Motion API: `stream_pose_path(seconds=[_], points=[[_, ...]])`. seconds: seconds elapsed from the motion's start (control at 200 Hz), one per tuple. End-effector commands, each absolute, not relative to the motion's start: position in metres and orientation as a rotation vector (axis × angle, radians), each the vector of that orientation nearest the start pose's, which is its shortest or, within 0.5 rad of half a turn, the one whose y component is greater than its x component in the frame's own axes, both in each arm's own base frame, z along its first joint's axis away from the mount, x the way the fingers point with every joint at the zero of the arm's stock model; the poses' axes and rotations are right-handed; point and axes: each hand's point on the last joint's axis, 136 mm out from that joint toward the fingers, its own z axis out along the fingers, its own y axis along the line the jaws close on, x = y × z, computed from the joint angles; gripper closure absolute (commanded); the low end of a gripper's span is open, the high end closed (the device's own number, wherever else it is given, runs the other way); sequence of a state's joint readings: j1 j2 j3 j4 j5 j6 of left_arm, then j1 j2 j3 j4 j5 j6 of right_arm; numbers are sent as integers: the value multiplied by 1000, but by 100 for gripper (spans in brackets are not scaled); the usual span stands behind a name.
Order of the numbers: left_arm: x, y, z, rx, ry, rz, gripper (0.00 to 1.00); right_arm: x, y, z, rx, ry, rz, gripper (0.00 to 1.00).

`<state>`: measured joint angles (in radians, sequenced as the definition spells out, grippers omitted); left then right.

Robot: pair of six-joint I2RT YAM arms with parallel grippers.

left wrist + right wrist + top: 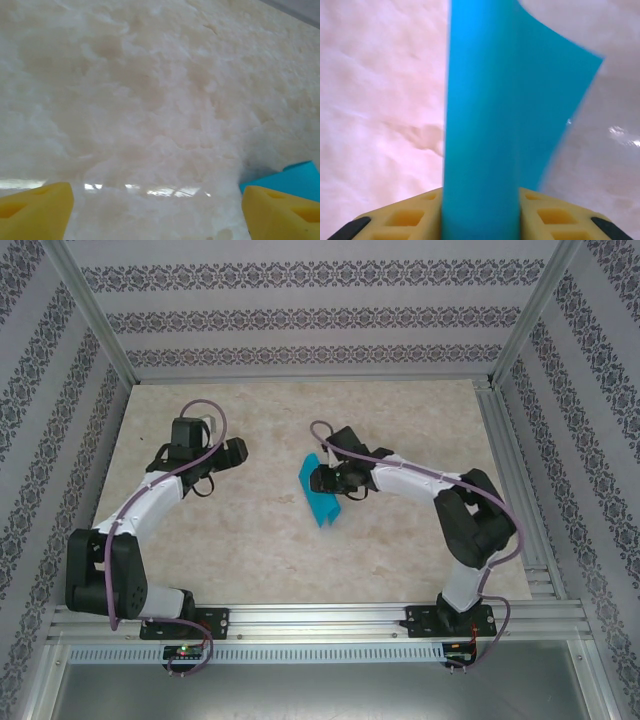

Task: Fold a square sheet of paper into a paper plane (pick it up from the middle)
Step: Fold the square sheet of paper in half at the center of the table.

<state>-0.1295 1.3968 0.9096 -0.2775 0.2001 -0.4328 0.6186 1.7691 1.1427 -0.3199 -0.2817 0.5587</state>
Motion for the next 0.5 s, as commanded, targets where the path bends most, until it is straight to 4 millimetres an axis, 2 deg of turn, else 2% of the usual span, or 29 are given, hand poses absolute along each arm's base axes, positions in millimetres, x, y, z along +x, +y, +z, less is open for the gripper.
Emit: stream_pose_path(seconds=[0.0, 0.13, 0.235, 0.405, 0.495], points=[[385, -111, 141, -235, 2359, -622, 16, 349, 315, 120, -92, 2487, 1138, 64], [385, -137, 132, -210, 2384, -687, 20, 355, 304, 103, 1, 2493, 1189, 64], [384, -166, 121, -160, 2413, -735, 23, 357, 296, 82, 62, 2523, 1189, 64], [383, -219, 104, -81, 2465, -824, 37, 358, 289, 60, 123, 2556, 1181, 63], [385, -240, 95, -61, 2478, -867, 46, 357, 285, 49, 142, 2576, 1163, 63]])
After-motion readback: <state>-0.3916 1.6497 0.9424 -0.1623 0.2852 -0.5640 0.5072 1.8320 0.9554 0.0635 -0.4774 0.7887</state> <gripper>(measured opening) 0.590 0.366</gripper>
